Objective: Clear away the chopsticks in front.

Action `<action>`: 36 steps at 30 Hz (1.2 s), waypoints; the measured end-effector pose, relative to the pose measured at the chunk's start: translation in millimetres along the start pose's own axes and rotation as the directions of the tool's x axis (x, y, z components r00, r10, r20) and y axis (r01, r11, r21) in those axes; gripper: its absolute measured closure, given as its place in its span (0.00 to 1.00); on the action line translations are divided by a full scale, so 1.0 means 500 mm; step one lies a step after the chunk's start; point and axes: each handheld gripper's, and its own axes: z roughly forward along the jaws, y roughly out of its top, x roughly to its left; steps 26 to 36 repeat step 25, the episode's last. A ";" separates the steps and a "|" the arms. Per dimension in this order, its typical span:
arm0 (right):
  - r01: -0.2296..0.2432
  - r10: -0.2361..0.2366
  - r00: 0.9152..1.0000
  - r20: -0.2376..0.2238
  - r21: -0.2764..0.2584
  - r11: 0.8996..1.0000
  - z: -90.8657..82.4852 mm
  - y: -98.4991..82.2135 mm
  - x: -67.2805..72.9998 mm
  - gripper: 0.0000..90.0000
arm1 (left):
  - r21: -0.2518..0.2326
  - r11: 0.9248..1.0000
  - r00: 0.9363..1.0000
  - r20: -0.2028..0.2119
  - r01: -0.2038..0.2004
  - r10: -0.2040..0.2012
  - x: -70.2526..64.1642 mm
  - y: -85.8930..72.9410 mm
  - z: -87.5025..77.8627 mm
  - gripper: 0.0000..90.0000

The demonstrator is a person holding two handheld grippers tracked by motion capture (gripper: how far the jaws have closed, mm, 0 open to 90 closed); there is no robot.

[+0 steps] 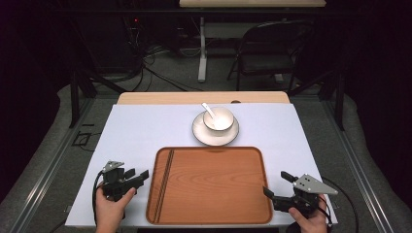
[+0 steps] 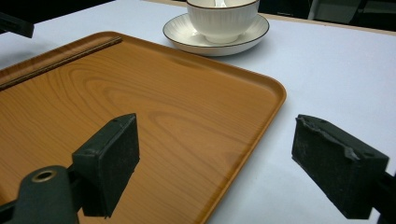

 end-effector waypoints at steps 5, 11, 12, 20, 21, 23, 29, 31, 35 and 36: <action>-0.002 0.002 1.000 -0.001 0.001 1.000 0.000 0.000 -0.001 0.16 | -0.004 1.000 1.000 -0.020 0.000 0.000 0.001 -0.002 0.002 0.44; -0.009 0.009 1.000 -0.001 0.003 1.000 0.001 0.000 -0.002 0.16 | 0.012 1.000 1.000 -0.024 0.012 -0.012 0.005 -0.003 0.006 0.43; -0.007 0.007 1.000 -0.002 0.002 1.000 0.000 0.000 -0.002 0.16 | 0.013 1.000 1.000 -0.026 0.015 -0.014 0.006 -0.004 0.006 0.43; -0.017 0.017 1.000 -0.003 0.003 1.000 0.002 0.000 -0.005 0.16 | 0.029 0.999 1.000 -0.011 0.025 -0.025 0.009 -0.004 0.011 0.43; -0.020 0.020 1.000 -0.002 0.002 1.000 0.002 0.000 -0.005 0.16 | 0.030 0.999 1.000 -0.019 0.018 -0.018 0.008 -0.004 0.011 0.43; -0.023 0.023 1.000 -0.002 0.000 1.000 0.001 0.000 -0.006 0.16 | 0.023 1.000 1.000 -0.021 0.012 -0.011 0.008 -0.004 0.011 0.43; -0.029 0.029 1.000 0.008 0.001 1.000 0.001 0.000 -0.006 0.16 | 0.014 1.000 1.000 -0.013 0.015 -0.015 0.008 -0.004 0.011 0.43; -0.029 0.029 1.000 0.008 0.001 1.000 0.001 0.000 -0.006 0.16 | 0.014 1.000 1.000 -0.013 0.015 -0.015 0.008 -0.004 0.011 0.43; -0.029 0.029 1.000 0.008 0.001 1.000 0.001 0.000 -0.006 0.16 | 0.014 1.000 1.000 -0.013 0.015 -0.015 0.008 -0.004 0.011 0.43; -0.029 0.029 1.000 0.008 0.001 1.000 0.001 0.000 -0.006 0.16 | 0.014 1.000 1.000 -0.013 0.015 -0.015 0.008 -0.004 0.011 0.43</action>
